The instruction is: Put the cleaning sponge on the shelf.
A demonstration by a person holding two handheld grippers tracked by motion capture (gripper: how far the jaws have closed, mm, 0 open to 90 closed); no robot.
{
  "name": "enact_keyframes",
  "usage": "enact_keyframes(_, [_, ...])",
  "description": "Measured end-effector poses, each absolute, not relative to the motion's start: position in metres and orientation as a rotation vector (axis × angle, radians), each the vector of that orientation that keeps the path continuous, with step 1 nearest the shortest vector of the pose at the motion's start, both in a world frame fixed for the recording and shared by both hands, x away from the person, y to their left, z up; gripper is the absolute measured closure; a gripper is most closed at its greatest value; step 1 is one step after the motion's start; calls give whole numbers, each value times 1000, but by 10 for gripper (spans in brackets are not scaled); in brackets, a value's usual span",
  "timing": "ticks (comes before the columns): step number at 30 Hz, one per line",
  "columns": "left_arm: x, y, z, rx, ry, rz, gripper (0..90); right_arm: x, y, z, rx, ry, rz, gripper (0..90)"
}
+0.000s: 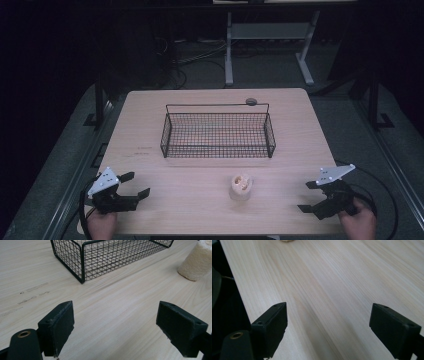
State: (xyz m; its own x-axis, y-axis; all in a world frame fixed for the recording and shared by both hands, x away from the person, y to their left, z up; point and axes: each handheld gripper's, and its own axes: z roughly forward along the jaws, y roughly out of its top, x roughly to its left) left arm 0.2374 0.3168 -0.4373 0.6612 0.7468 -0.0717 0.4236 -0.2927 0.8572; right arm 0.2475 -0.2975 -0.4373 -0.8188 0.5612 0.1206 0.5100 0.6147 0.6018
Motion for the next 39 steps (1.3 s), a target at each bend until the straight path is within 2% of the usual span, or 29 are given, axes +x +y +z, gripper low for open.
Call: enact_keyframes(39, [237, 320, -437, 1922, 922, 431, 137, 255, -248, -436, 818, 2822, 875, 147])
